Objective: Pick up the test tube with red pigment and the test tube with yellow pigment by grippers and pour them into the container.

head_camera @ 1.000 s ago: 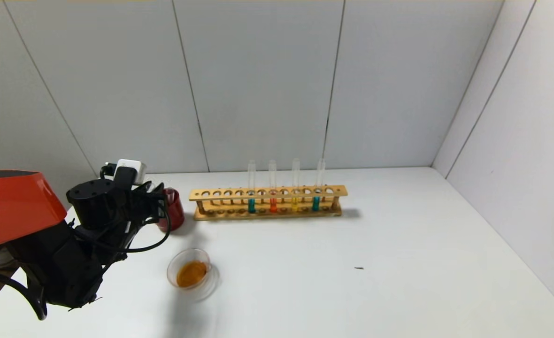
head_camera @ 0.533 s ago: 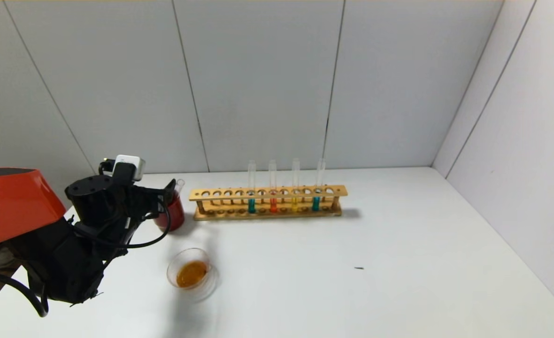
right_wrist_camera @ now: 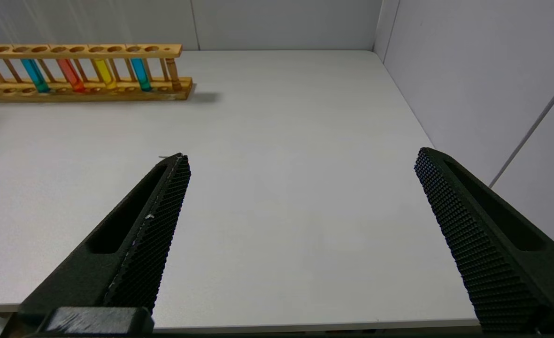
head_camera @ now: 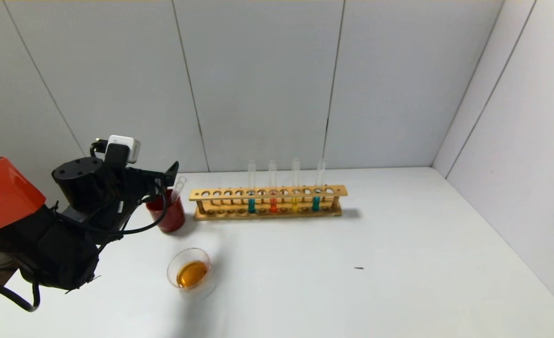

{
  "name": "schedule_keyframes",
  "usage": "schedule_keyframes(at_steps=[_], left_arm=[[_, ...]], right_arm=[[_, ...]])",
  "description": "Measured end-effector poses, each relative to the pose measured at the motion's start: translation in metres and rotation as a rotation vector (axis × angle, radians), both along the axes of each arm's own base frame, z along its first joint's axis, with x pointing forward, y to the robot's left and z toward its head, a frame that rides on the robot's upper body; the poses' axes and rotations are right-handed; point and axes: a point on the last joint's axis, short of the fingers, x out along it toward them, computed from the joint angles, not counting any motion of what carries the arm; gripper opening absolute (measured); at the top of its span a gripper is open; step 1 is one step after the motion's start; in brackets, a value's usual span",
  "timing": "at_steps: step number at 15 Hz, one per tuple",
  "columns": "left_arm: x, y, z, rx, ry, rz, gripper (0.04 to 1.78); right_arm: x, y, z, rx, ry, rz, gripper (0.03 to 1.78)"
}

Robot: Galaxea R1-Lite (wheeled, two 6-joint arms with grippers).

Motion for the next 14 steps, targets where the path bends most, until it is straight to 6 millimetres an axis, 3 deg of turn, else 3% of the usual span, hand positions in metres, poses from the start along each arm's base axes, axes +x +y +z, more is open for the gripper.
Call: schedule_keyframes(at_steps=[4,7,11,14], left_arm=[[-0.001,0.006,0.025,-0.004,-0.04,0.016,1.75],[-0.016,0.012,0.056,0.002,-0.048,0.035,1.75],[-0.074,0.021,0.111,0.032,-0.046,0.139,1.75],[-0.141,0.029,0.133,0.039,-0.045,0.267,1.75]], right_arm=[[0.0,0.0,0.0,0.0,0.0,0.0,1.75],[0.0,0.0,0.0,0.0,0.0,0.0,1.75],[0.0,0.0,0.0,0.0,0.0,0.0,1.75],[0.0,0.0,0.0,0.0,0.0,0.0,1.75]])
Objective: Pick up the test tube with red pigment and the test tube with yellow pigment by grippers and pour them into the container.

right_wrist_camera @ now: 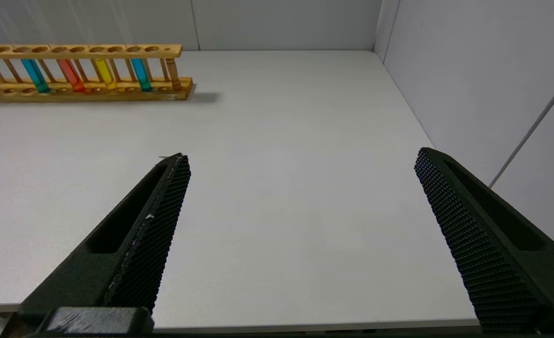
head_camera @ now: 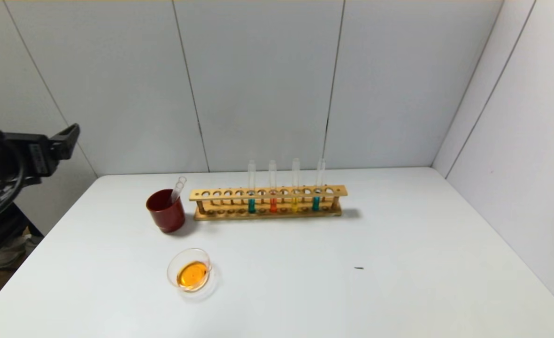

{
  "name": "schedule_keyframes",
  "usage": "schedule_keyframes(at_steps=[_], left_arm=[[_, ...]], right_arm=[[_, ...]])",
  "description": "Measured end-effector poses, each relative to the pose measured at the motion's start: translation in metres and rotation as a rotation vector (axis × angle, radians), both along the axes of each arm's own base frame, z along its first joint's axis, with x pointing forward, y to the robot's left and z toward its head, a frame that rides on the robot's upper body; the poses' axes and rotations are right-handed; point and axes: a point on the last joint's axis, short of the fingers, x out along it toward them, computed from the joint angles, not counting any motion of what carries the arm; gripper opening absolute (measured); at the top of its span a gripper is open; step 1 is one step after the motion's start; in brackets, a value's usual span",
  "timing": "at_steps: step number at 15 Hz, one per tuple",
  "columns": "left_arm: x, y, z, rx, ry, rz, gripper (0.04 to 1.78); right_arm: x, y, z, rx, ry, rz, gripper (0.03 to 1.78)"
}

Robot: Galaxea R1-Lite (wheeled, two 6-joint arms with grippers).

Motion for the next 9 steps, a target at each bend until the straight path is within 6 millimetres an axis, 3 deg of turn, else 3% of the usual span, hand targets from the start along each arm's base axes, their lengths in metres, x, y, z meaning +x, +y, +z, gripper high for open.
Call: schedule_keyframes(at_steps=[5,9], left_arm=[[-0.122,0.01,-0.019,-0.007,-0.07,0.065,1.75],[-0.197,0.015,-0.065,-0.044,-0.086,0.052,1.75]], right_arm=[[0.0,0.0,0.0,0.0,0.0,0.0,1.75],[0.0,0.0,0.0,0.0,0.0,0.0,1.75]])
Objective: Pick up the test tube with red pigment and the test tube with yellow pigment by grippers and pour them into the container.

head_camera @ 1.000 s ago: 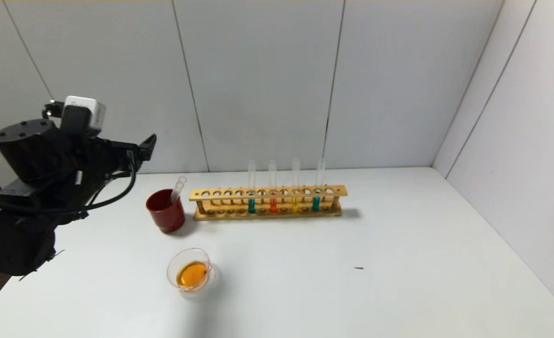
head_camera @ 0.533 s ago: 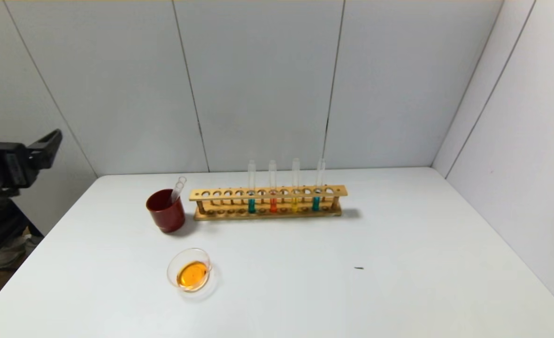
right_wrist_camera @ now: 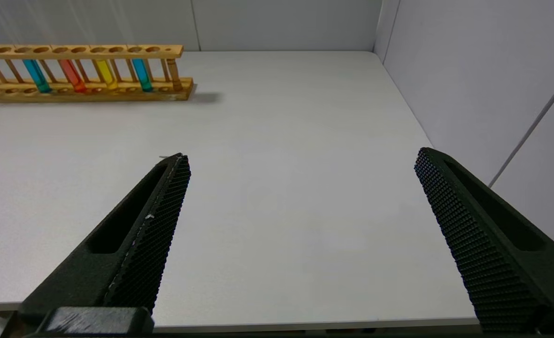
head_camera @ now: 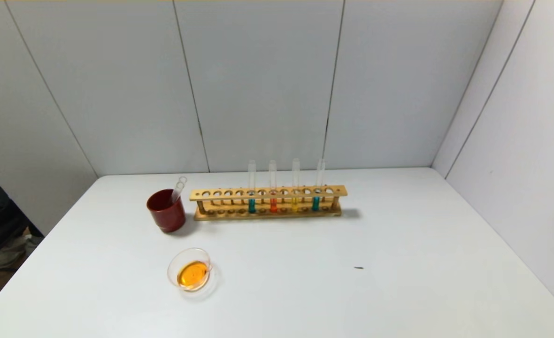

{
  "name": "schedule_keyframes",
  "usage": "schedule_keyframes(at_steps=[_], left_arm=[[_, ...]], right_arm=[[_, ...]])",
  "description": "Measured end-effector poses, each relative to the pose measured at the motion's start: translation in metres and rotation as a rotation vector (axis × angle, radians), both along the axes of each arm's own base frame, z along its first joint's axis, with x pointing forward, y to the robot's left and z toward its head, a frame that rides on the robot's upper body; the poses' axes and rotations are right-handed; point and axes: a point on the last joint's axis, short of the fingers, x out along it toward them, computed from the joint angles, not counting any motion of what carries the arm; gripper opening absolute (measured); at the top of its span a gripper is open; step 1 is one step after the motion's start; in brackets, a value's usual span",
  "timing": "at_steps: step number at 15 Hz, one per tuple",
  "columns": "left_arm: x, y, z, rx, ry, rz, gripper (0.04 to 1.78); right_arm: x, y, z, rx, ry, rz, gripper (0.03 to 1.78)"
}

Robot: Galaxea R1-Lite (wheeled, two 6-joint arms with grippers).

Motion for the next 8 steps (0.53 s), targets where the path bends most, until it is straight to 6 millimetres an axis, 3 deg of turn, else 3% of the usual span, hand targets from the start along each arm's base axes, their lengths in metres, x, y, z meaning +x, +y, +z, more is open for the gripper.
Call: schedule_keyframes(at_steps=[3,6,8], left_arm=[[-0.024,-0.002,-0.041,-0.013,-0.049,-0.086,1.75],[-0.019,-0.004,-0.087,-0.019,0.029,-0.128,1.75],[-0.019,-0.005,-0.099,-0.035,0.115,-0.192,1.75]], right_arm=[[0.0,0.0,0.0,0.0,0.0,0.0,1.75],[0.0,0.0,0.0,0.0,0.0,0.0,1.75],[0.0,0.0,0.0,0.0,0.0,0.0,1.75]])
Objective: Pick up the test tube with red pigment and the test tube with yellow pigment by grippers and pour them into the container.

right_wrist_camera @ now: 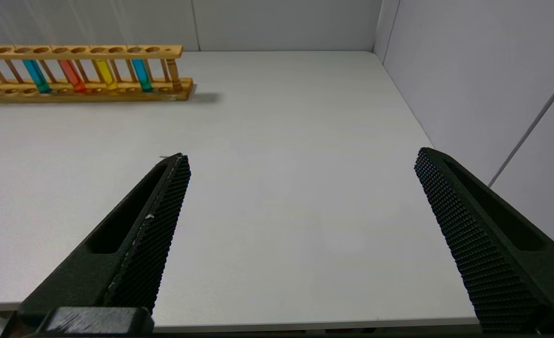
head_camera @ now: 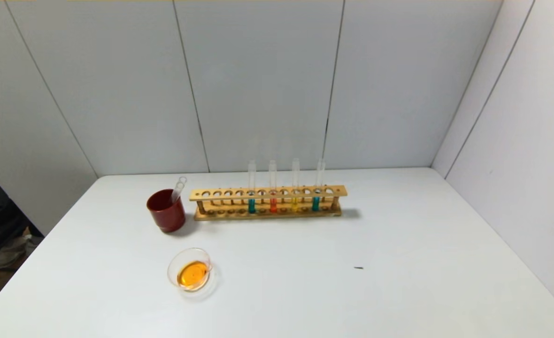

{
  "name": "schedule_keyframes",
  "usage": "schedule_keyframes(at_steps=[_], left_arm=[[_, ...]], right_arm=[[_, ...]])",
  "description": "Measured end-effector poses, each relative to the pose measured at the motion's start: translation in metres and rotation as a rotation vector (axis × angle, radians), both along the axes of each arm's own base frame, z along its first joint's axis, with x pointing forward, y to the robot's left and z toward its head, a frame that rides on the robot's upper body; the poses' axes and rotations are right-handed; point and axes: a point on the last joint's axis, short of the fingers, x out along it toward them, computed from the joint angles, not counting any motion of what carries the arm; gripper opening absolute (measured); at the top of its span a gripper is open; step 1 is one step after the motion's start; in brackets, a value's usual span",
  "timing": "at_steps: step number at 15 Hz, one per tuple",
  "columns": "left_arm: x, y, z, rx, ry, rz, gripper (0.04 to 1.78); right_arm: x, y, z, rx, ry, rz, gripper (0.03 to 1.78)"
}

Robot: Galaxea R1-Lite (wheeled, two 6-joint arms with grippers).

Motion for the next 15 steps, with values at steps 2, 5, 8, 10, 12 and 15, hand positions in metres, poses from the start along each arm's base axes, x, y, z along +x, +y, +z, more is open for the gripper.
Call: schedule_keyframes(at_steps=[2,5,8,10,12,15], left_arm=[[-0.0015,-0.002,-0.0079,-0.043,0.088,-0.086,1.75],[-0.0021,-0.0033,-0.012,-0.051,0.128,-0.146,1.75],[-0.0021,-0.0033,-0.0123,-0.049,0.13,-0.147,1.75],[-0.0022,-0.0033,-0.0123,-0.049,0.13,-0.147,1.75],[-0.0022,-0.0034,-0.0125,-0.049,0.132,-0.149,1.75],[-0.0022,-0.0034,-0.0127,-0.049,0.134,-0.149,1.75]], right_arm=[[0.0,0.0,0.0,0.0,0.0,0.0,1.75],[0.0,0.0,0.0,0.0,0.0,0.0,1.75],[0.0,0.0,0.0,0.0,0.0,0.0,1.75],[0.0,0.0,-0.0001,0.001,0.001,0.0,1.75],[0.0,0.0,-0.0001,0.001,0.001,0.0,1.75],[0.0,0.0,-0.0001,0.001,0.001,0.0,1.75]])
